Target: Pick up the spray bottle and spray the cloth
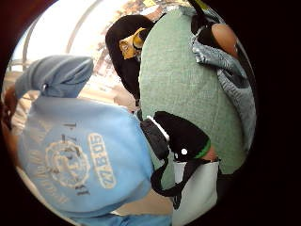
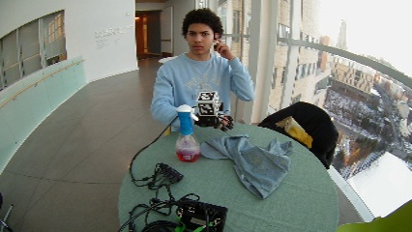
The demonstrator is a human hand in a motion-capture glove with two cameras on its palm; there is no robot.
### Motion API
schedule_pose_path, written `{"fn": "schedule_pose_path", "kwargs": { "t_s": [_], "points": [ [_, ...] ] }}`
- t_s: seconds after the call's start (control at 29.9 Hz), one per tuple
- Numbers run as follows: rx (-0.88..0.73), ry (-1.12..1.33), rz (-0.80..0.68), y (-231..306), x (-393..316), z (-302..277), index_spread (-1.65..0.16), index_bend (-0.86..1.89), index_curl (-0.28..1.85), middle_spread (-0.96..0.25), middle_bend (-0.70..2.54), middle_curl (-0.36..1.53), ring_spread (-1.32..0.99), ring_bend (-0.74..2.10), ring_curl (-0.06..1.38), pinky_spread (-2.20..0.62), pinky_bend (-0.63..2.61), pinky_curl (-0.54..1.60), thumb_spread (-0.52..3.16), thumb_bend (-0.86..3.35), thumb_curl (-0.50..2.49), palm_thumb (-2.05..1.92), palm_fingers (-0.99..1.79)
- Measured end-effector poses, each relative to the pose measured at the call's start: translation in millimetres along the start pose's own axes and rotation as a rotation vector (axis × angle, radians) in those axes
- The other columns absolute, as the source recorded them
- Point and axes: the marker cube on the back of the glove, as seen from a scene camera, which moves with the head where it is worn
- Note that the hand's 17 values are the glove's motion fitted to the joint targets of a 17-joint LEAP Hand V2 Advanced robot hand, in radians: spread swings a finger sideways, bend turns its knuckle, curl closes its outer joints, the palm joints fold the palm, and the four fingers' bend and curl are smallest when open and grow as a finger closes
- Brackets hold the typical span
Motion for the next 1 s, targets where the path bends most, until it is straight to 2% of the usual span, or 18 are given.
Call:
{"fn": "schedule_pose_path", "kwargs": {
  "t_s": [0.23,0.57,0.8,1.0],
  "points": [
    [0.031,0.009,0.042,40.1,9.7,-20.0,-0.34,0.17,0.33,-0.08,0.28,0.35,-0.03,0.21,0.27,0.22,0.18,0.26,1.09,0.02,0.21,0.50,0.72],
    [0.069,-0.016,0.177,116.7,28.2,-37.5,-0.34,0.17,0.34,-0.08,0.27,0.37,-0.02,0.19,0.27,0.22,0.17,0.27,1.10,-0.02,0.23,0.51,0.72],
    [0.143,-0.172,0.298,169.1,61.9,-57.8,-0.34,0.17,0.35,-0.08,0.26,0.38,-0.03,0.20,0.28,0.22,0.17,0.27,1.10,-0.02,0.24,0.52,0.73],
    [0.222,-0.338,0.397,191.8,80.1,-68.8,-0.34,0.16,0.35,-0.08,0.25,0.38,-0.03,0.20,0.29,0.22,0.17,0.27,1.08,-0.03,0.24,0.50,0.74]
  ]
}}
